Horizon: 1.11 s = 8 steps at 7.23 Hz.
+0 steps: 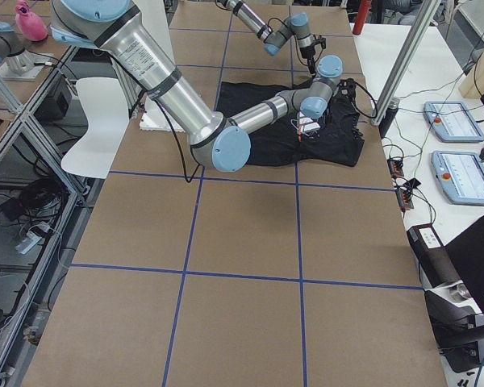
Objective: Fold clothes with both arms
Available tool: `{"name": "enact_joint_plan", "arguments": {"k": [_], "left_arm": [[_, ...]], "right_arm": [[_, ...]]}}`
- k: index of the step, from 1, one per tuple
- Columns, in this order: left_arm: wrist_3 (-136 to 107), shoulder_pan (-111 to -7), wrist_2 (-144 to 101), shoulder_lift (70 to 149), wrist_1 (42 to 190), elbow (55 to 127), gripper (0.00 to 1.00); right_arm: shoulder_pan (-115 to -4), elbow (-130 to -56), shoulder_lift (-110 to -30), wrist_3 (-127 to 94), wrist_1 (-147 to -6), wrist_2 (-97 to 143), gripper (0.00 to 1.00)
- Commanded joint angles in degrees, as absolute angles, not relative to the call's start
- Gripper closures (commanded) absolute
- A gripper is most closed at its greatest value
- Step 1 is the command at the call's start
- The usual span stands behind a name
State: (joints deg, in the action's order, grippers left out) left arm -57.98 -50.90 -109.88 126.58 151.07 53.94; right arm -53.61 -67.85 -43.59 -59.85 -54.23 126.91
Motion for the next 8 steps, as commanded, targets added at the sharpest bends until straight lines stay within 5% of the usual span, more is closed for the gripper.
{"name": "enact_joint_plan", "arguments": {"k": [1,2,8], "left_arm": [[-58.36,-50.89,-109.86,126.65,150.91,53.96,0.91],[-58.45,-50.89,-109.95,126.65,150.91,54.05,1.0],[-67.22,-51.24,-113.79,128.32,146.8,61.4,1.0]], "right_arm": [[-53.61,-67.85,-43.68,-59.85,-54.23,126.91,0.0],[-53.61,-68.11,-44.12,-59.85,-54.05,126.91,0.0],[-53.79,-68.38,-44.65,-59.85,-53.79,127.09,0.0]]}}
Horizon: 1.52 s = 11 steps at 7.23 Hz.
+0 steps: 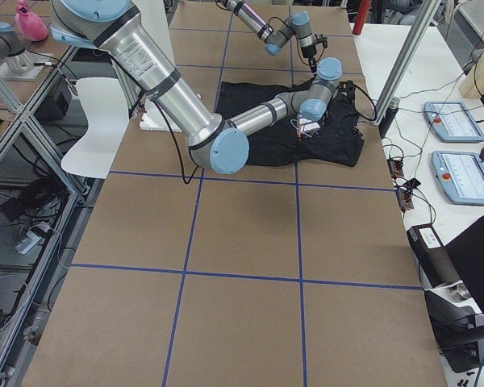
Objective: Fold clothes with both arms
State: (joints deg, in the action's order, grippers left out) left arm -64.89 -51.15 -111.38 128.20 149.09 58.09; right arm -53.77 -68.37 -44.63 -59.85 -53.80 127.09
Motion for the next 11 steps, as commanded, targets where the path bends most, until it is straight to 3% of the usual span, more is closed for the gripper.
{"name": "enact_joint_plan", "arguments": {"k": [1,3,6,11], "left_arm": [[-71.06,-51.15,-115.38,129.02,144.17,64.74,1.0],[-76.88,-50.54,-115.32,134.71,139.5,64.78,1.0],[-79.71,-49.14,-110.51,144.11,140.18,52.68,1.0],[-84.99,-45.36,-105.65,148.89,146.07,44.83,1.0]], "right_arm": [[-53.88,-68.38,-44.65,-59.85,-53.79,127.09,0.0],[-54.23,-68.47,-44.65,-59.85,-53.88,127.61,0.0],[-54.84,-69.16,-44.65,-59.85,-54.14,128.23,0.0],[-55.2,-69.17,-44.74,-59.85,-54.14,128.76,0.0]]}}
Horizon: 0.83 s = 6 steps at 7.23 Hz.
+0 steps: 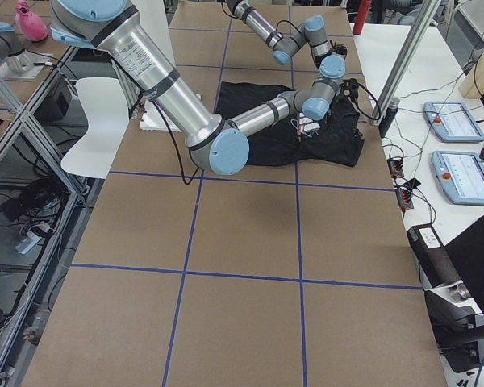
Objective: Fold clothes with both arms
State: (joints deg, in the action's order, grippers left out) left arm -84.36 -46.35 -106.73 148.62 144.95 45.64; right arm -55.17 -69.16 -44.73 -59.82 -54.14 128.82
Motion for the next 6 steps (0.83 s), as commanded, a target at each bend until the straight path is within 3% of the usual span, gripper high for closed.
{"name": "enact_joint_plan", "arguments": {"k": [1,3,4,5,6], "left_arm": [[-84.99,-45.09,-105.64,148.89,146.16,44.82,1.0],[-84.99,-45.09,-105.73,148.89,146.16,44.91,1.0],[-84.9,-45.09,-105.82,148.89,147.21,45.0,0.39],[-84.99,-45.09,-105.82,148.89,148.26,45.61,0.01],[-85.08,-45.44,-105.99,148.63,148.27,48.23,0.0]], "right_arm": [[-55.2,-69.08,-44.74,-59.77,-54.14,128.76,0.0],[-55.2,-69.0,-44.82,-59.68,-54.14,128.76,0.0],[-55.2,-68.91,-44.82,-59.24,-54.14,128.76,0.0],[-55.28,-68.91,-44.82,-59.15,-54.23,128.85,0.0],[-55.28,-68.82,-44.82,-59.24,-54.05,128.85,0.0]]}}
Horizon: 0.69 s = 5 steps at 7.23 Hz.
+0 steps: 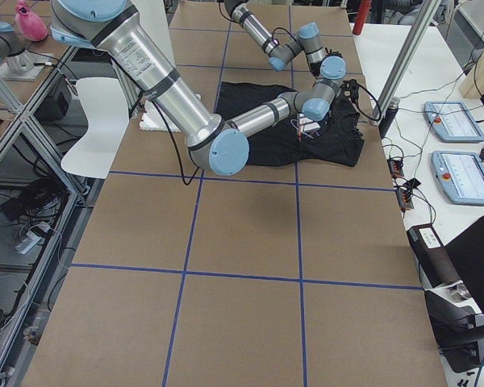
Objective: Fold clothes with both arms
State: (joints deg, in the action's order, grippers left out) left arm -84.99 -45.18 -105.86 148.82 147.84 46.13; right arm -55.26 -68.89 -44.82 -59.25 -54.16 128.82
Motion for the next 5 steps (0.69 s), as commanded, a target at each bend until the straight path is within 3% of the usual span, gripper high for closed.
{"name": "enact_joint_plan", "arguments": {"k": [1,3,5], "left_arm": [[-84.99,-45.61,-106.34,148.28,147.84,50.51,0.0],[-84.9,-46.05,-114.38,140.68,147.3,60.23,0.0],[-84.9,-46.23,-117.33,128.29,141.81,76.29,0.0]], "right_arm": [[-55.46,-68.82,-44.74,-59.59,-54.23,130.67,0.0],[-55.55,-70.56,-47.18,-60.64,-54.23,134.98,0.0],[-55.55,-76.0,-52.89,-67.72,-54.23,138.84,0.0]]}}
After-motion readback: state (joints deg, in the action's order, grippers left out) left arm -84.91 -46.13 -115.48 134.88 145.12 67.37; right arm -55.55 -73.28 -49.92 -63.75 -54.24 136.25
